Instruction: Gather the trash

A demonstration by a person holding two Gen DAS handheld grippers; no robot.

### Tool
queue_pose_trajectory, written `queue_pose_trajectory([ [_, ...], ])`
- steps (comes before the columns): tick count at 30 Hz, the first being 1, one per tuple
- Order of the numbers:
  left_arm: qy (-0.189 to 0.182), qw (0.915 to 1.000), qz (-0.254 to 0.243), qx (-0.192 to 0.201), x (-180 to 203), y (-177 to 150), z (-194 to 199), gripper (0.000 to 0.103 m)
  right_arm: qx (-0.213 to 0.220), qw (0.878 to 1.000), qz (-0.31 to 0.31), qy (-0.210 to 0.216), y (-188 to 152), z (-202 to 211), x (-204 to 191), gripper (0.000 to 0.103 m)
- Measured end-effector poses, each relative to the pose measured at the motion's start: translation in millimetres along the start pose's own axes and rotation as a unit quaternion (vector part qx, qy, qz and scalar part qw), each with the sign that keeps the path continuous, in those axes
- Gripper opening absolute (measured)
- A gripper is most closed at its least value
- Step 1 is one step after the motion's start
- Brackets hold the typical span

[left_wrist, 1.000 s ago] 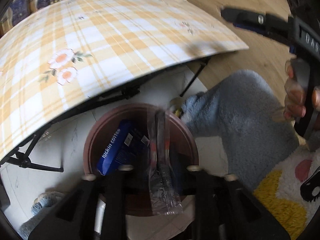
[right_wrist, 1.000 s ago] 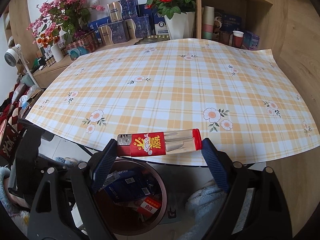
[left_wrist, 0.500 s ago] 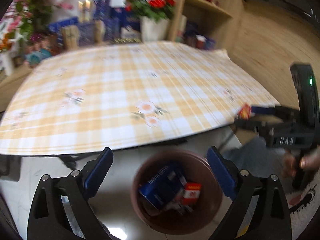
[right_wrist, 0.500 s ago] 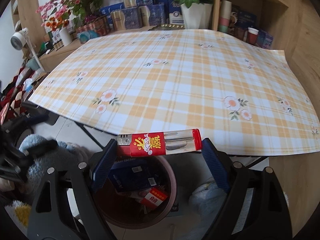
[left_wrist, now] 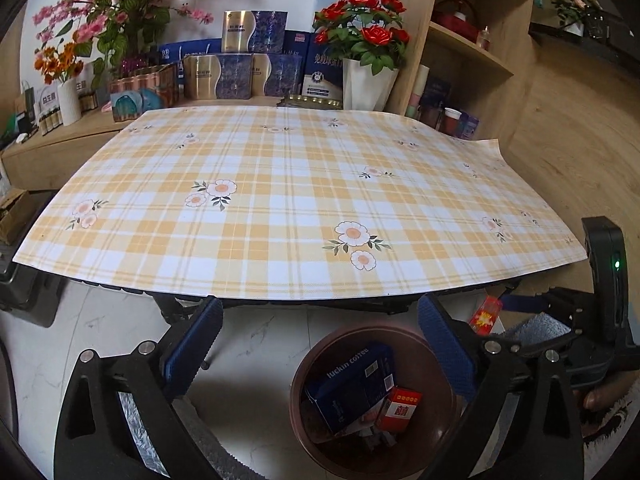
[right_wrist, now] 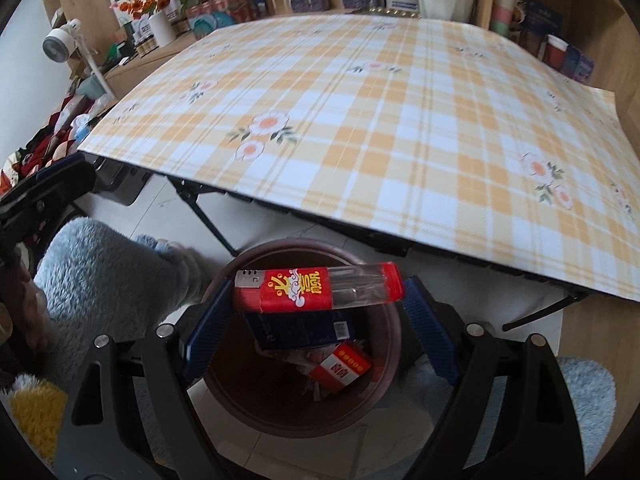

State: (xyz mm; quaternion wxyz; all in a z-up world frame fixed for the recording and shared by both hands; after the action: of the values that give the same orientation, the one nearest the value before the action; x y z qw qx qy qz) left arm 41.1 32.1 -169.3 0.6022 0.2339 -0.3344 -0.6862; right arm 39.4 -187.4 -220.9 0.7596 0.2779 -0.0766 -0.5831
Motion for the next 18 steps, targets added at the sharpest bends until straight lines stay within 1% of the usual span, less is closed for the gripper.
queue_pose_trajectory([
  [6,0.003,1.0,0.001,-0.007,-0.1,-2.2,-3.5,0.095,-0.013,1.0,0.007,0.012,-3.0,-6.6,-4.2,0.084],
  [7,0.003,1.0,0.001,-0.008,-0.1,-2.5,-3.7,0.095,-0.013,1.0,0.009,0.013,-2.9,-6.3,-4.9,0.086],
  [8,0.003,1.0,0.0,-0.009,0.0,-2.6,-4.1,0.095,-0.011,1.0,0.01,0.013,-2.9,-5.8,-5.5,0.09],
  [9,0.003,0.9999,0.0,-0.01,-0.1,-2.7,-4.6,0.095,-0.01,1.0,0.01,0.013,-2.8,-5.4,-5.2,0.091],
  [14,0.003,0.9999,0.001,-0.011,0.1,-3.0,-5.2,0.095,-0.008,1.0,0.008,0.01,-2.5,-4.5,-3.7,0.095],
  [18,0.005,0.9999,0.0,-0.013,0.2,-2.9,-5.5,0.095,-0.004,1.0,0.004,0.007,-2.2,-2.0,-1.6,0.096],
])
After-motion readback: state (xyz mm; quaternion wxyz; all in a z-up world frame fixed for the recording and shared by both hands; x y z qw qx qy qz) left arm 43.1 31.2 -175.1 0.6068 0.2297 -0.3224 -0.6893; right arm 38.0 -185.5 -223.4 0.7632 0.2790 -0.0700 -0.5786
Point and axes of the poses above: each gripper's, at about its wrist camera, not at the fingertips, and z roughly against the way its jaws point, x to its right, y to its top, the point moved 2 cm from there along -z, roughly the way its jaws point, and after that the axes turned 5 degrees about y, right-handed, at the moved point
